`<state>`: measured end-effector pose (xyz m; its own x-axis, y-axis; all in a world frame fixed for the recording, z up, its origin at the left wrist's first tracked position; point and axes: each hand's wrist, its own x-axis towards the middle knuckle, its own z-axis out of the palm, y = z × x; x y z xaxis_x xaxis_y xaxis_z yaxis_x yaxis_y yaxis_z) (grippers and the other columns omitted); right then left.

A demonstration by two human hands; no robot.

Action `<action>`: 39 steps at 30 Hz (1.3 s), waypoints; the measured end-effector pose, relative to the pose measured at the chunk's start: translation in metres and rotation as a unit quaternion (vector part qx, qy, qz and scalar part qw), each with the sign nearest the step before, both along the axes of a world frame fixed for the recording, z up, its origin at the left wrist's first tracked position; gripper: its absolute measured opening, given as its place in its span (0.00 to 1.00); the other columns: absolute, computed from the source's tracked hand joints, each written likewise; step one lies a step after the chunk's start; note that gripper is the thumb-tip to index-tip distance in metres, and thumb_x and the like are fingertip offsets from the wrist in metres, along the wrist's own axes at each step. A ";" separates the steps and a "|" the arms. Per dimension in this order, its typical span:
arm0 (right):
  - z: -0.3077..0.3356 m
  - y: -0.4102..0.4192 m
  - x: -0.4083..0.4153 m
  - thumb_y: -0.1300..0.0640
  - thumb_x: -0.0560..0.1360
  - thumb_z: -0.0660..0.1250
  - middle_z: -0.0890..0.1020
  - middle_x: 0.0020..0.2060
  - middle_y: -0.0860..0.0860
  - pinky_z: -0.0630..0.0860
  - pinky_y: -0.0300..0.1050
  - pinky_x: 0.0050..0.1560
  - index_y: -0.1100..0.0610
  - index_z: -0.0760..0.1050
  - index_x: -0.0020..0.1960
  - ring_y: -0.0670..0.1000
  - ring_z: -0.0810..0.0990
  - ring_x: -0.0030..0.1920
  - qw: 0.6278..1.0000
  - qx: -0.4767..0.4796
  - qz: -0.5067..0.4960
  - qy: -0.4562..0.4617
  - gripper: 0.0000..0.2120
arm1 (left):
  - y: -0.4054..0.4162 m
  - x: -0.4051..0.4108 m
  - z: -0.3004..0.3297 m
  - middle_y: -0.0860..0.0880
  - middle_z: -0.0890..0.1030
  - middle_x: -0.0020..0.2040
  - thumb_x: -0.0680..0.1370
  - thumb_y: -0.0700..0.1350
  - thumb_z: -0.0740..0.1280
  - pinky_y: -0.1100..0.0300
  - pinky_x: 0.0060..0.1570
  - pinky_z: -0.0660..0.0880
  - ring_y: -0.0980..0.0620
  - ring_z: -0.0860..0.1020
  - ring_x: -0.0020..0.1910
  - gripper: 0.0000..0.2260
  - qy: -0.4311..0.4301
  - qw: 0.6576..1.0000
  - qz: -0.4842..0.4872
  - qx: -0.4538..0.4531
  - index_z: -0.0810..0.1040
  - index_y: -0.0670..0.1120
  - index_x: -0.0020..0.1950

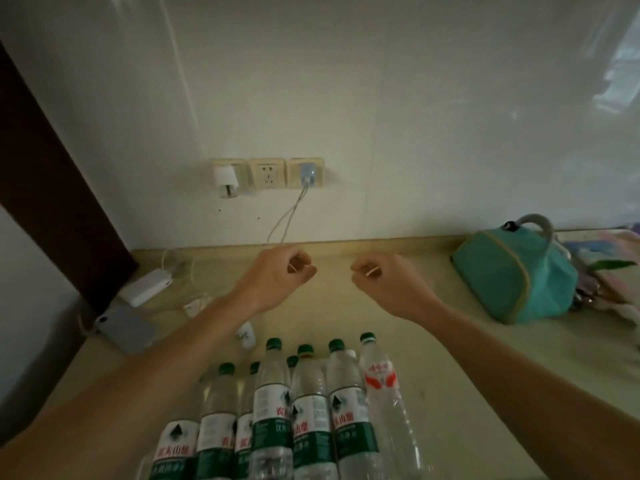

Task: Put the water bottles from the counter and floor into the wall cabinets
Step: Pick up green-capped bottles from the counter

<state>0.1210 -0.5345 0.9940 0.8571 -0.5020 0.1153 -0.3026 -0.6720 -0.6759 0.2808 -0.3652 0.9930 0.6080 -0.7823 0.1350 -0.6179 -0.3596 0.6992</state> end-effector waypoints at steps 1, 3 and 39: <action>-0.015 0.004 0.003 0.52 0.77 0.69 0.81 0.46 0.41 0.75 0.38 0.48 0.50 0.82 0.56 0.41 0.79 0.47 1.000 0.013 0.008 0.022 0.09 | 0.005 0.004 -0.020 0.54 0.81 0.50 0.79 0.53 0.69 0.55 0.49 0.80 0.55 0.80 0.49 0.10 0.004 0.999 0.014 0.050 0.80 0.48 0.56; -0.041 0.015 0.010 0.51 0.77 0.69 0.81 0.48 0.42 0.77 0.40 0.50 0.51 0.81 0.58 0.43 0.80 0.48 0.997 0.038 0.032 0.059 0.11 | 0.020 0.011 -0.056 0.53 0.80 0.53 0.78 0.54 0.69 0.57 0.51 0.77 0.54 0.79 0.51 0.13 0.029 0.988 0.052 0.141 0.79 0.49 0.59; -0.031 -0.018 0.117 0.65 0.69 0.78 0.87 0.41 0.47 0.81 0.35 0.43 0.52 0.84 0.48 0.45 0.86 0.44 0.934 0.294 0.199 0.035 0.12 | 0.059 0.052 -0.078 0.53 0.84 0.54 0.78 0.48 0.70 0.64 0.46 0.80 0.55 0.83 0.53 0.11 0.245 0.935 0.201 -0.157 0.82 0.60 0.59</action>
